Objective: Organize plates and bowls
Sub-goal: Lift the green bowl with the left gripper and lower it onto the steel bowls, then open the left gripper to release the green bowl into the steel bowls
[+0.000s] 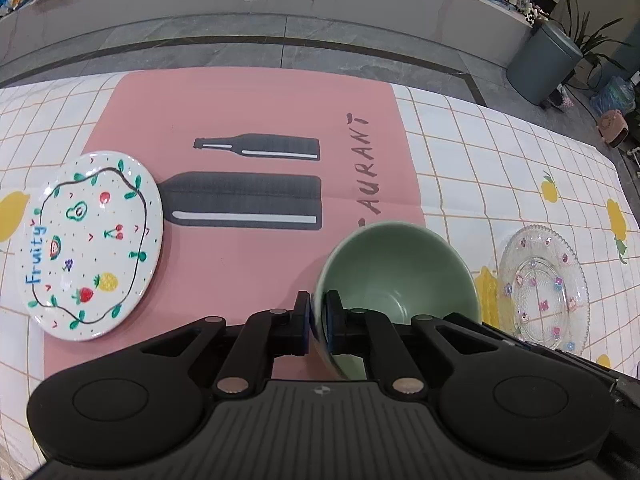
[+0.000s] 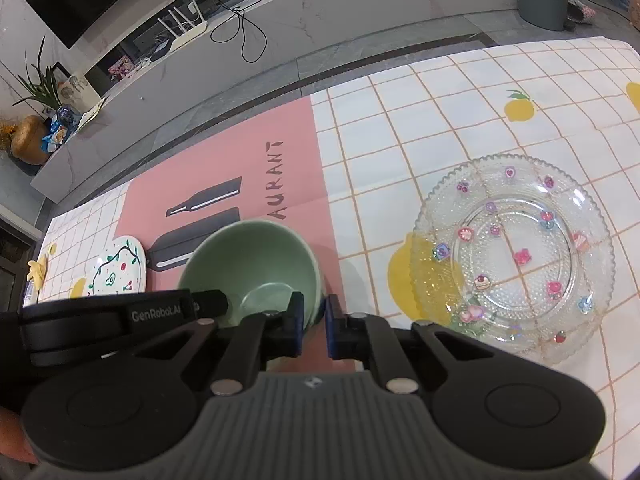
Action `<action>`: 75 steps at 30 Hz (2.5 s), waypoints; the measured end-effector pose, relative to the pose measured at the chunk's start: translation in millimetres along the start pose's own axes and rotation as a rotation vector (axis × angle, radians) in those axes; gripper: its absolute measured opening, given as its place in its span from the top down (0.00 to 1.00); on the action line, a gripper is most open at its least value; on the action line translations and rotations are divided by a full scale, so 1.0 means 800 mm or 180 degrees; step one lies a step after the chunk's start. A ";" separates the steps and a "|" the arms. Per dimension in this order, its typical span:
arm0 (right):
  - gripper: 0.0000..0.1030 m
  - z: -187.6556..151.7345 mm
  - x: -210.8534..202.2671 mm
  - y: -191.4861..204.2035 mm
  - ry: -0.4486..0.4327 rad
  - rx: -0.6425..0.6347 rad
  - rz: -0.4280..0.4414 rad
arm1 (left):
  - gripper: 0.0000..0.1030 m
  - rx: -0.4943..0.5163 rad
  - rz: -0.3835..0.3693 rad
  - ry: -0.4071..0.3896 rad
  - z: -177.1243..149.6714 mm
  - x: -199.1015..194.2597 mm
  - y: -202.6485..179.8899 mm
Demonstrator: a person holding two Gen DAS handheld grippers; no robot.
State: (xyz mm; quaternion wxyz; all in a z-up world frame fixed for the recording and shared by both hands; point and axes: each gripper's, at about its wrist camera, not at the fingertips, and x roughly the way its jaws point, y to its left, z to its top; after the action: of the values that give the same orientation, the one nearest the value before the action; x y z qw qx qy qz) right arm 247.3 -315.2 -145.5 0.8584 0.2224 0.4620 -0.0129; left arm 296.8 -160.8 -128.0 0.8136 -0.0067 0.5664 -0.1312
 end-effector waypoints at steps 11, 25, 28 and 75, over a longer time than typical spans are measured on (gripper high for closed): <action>0.92 -0.014 -0.037 0.007 -0.0011 -0.0011 0.0112 | 0.93 -0.0028 0.0021 -0.0089 -0.018 -0.046 0.000; 0.92 -0.072 -0.125 0.043 -0.0115 -0.0207 0.0347 | 0.93 -0.0179 0.0154 -0.0427 -0.082 -0.157 0.013; 0.92 -0.090 -0.154 0.051 -0.0216 -0.0246 0.0404 | 0.92 -0.0201 0.0131 -0.0518 -0.102 -0.185 0.017; 0.96 -0.229 -0.158 0.093 0.0265 -0.0859 0.0119 | 0.88 -0.0174 0.0211 -0.0104 -0.253 -0.190 0.074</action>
State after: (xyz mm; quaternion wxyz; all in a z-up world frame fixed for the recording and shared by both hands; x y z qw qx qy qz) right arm 47.5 -199.1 -103.7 0.8607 0.1138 0.4905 0.0746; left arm 72.9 -42.3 -70.5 0.8262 -0.0122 0.5563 -0.0885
